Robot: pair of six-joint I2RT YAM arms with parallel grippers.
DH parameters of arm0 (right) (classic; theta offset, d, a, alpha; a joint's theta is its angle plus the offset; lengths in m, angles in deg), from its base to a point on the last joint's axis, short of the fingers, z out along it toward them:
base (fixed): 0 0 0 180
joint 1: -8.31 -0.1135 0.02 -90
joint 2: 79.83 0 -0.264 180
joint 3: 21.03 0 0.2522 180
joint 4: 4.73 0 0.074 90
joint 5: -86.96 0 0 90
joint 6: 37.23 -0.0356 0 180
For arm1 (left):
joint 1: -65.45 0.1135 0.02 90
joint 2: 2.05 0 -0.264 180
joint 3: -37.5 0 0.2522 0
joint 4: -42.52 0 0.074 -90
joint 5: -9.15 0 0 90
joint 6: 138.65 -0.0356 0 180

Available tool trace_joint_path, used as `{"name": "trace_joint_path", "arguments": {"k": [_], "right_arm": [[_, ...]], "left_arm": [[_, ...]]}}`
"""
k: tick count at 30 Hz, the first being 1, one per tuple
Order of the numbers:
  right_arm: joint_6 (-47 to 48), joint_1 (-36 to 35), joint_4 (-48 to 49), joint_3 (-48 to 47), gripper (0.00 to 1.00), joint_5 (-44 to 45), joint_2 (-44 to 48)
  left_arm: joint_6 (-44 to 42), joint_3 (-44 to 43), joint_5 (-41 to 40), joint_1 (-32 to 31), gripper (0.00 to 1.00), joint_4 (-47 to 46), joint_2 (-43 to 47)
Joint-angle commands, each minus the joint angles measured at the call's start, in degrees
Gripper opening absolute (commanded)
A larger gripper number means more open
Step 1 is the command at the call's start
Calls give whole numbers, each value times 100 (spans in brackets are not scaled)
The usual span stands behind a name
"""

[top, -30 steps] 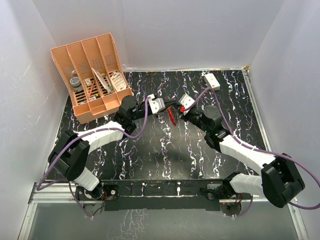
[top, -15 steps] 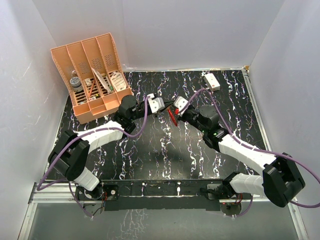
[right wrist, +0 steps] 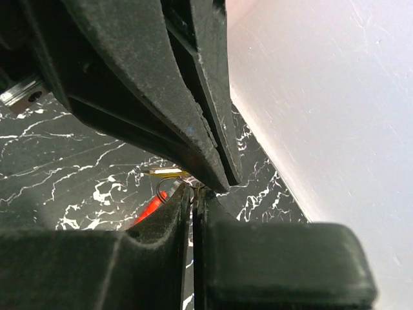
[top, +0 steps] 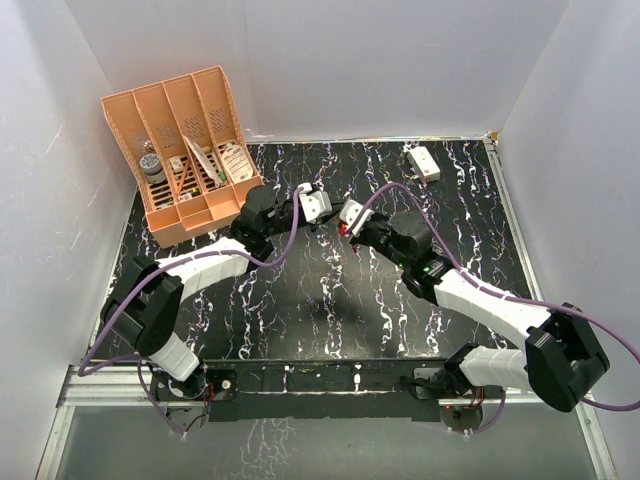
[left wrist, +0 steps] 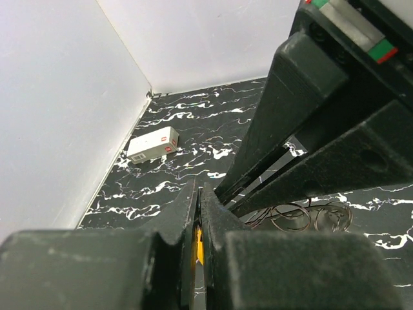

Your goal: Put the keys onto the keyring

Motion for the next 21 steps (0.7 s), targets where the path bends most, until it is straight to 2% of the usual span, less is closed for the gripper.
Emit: {"name": "trace_joint_path", "arguments": {"k": [1, 13, 21], "right_arm": [[215, -405, -280, -228, 0, -665, -52], [482, -561, -521, -367, 0, -600, -151], [276, -561, -201, -249, 0, -356, -83]], "left_arm": [[-10, -527, 186, -34, 0, -514, 13], [59, -708, 397, -34, 0, -285, -99], [3, -616, 335, -35, 0, -293, -23]]}}
